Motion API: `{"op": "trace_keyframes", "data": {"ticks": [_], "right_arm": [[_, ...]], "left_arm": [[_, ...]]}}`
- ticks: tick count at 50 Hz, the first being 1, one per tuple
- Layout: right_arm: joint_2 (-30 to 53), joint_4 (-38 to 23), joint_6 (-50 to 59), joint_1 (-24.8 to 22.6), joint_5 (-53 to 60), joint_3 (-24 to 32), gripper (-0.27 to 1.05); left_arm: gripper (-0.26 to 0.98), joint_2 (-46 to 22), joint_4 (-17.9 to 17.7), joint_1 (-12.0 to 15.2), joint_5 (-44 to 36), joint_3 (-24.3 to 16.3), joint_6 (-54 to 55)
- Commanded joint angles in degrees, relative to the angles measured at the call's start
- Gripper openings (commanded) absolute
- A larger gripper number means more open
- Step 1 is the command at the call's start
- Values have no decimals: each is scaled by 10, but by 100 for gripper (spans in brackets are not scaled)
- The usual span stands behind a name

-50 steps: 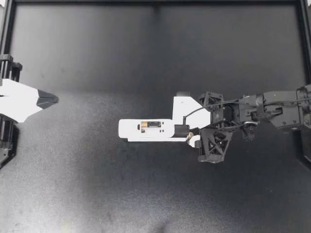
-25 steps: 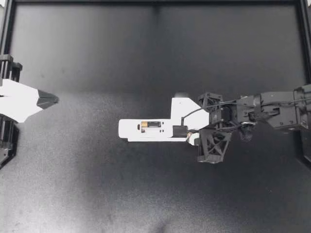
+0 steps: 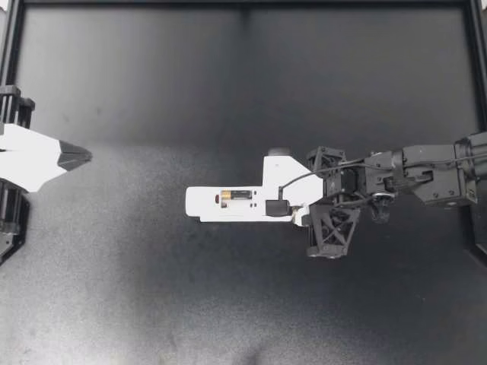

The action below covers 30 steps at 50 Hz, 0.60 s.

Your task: Place the battery into the slot of the remote controller.

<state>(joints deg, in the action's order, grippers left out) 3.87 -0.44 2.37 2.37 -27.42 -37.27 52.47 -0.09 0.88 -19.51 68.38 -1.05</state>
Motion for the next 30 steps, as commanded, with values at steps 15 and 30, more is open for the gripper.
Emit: {"op": "trace_keyframes", "data": {"ticks": [15,30], "right_arm": [[-53,-1,4,-3,226,-58,-3],[-35,-1,0,25,432,-104,-3]], "left_arm": [[-14,-163,0,37,142,-64,-18],[-14,-319,0,38,192,-122,-14]]}}
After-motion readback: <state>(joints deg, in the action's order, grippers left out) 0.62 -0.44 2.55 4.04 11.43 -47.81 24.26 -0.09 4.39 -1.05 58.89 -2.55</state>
